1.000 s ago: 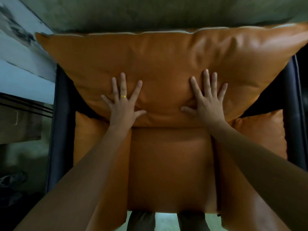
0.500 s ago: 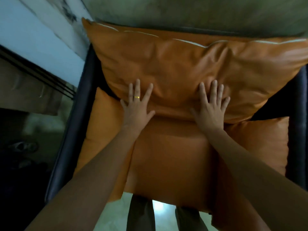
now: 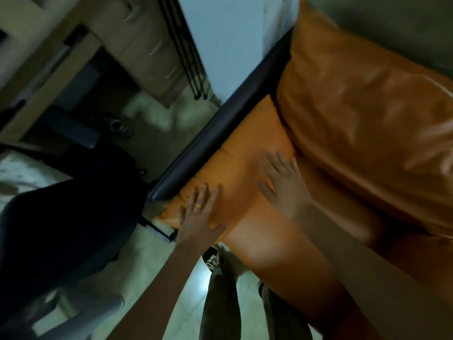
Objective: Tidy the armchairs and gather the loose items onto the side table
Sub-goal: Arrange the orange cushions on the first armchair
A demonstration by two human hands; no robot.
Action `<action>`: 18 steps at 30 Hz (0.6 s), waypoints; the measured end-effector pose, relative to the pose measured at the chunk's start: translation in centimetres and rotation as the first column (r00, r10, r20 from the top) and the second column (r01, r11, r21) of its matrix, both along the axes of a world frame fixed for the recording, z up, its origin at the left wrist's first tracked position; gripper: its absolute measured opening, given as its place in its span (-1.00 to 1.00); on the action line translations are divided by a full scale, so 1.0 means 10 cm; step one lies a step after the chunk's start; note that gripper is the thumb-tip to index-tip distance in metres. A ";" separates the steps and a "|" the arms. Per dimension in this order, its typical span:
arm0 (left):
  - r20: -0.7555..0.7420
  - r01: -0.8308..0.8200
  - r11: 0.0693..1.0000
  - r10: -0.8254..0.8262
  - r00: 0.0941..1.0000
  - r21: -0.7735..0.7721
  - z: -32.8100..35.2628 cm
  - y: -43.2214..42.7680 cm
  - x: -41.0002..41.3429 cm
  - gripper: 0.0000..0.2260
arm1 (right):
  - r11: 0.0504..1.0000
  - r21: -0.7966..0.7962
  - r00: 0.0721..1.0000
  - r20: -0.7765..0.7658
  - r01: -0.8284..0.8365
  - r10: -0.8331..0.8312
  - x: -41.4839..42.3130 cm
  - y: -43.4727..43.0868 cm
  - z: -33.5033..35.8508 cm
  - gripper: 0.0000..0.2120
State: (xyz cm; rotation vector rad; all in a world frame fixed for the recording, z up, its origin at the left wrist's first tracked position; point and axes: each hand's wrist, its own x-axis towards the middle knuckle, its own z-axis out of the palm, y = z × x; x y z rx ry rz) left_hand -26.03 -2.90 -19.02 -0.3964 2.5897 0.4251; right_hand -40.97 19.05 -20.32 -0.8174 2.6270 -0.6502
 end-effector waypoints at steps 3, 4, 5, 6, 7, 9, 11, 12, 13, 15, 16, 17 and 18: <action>-0.021 0.051 0.998 -0.052 0.998 -0.020 -0.16 -0.29 0.23 -0.19 | 0.984 -0.017 0.983 -0.046 -0.176 0.176 0.01 -0.57 -0.15 -0.55; -0.037 0.070 0.997 -0.071 0.997 -0.028 -0.21 -0.34 0.24 -0.19 | 0.972 -0.001 0.971 -0.046 -0.236 0.236 0.04 -0.75 -0.21 -0.57; -0.052 0.072 0.997 -0.074 0.996 -0.029 -0.27 -0.40 0.22 -0.20 | 0.955 0.030 0.955 -0.042 -0.293 0.295 0.06 -0.89 -0.29 -0.57; -0.062 0.063 0.998 -0.064 0.996 -0.023 -0.32 -0.46 0.18 -0.19 | 0.937 0.063 0.936 -0.058 -0.344 0.348 0.08 -1.00 -0.37 -0.55; -0.064 0.051 0.999 -0.052 0.997 -0.012 -0.36 -0.53 0.14 -0.18 | 0.915 0.098 0.912 -0.094 -0.391 0.399 0.06 -1.06 -0.45 -0.53; -0.054 0.045 0.999 -0.044 0.998 0.017 -0.43 -0.69 0.11 -0.13 | 0.865 0.190 0.859 -0.140 -0.464 0.492 -0.04 -1.06 -0.54 -0.47; -0.066 0.018 0.998 -0.014 0.998 0.056 -0.49 -0.85 0.17 -0.11 | 0.837 0.268 0.841 -0.137 -0.477 0.523 -0.22 -0.98 -0.59 -0.41; -0.083 -0.006 0.997 0.012 0.996 0.072 -0.52 -0.91 0.23 -0.11 | 0.842 0.295 0.854 -0.132 -0.451 0.504 -0.31 -0.94 -0.56 -0.38; -0.106 -0.031 0.996 0.040 0.994 0.082 -0.54 -0.96 0.31 -0.13 | 0.857 0.324 0.877 -0.132 -0.402 0.461 -0.40 -0.91 -0.53 -0.37; -0.144 -0.087 0.992 0.100 0.985 0.092 -0.58 -1.02 0.50 -0.18 | 0.879 0.370 0.918 -0.139 -0.300 0.372 -0.55 -0.88 -0.45 -0.37; -0.149 -0.126 0.987 0.140 0.979 0.099 -0.60 -1.03 0.60 -0.21 | 0.883 0.386 0.930 -0.136 -0.269 0.343 -0.61 -0.86 -0.42 -0.38; -0.155 -0.176 0.979 0.190 0.969 0.102 -0.62 -1.04 0.70 -0.24 | 0.886 0.399 0.941 -0.133 -0.236 0.311 -0.66 -0.84 -0.40 -0.38; -0.175 -0.236 0.966 0.252 0.952 0.106 -0.63 -1.04 0.79 -0.28 | 0.892 0.411 0.956 -0.129 -0.189 0.262 -0.71 -0.81 -0.40 -0.38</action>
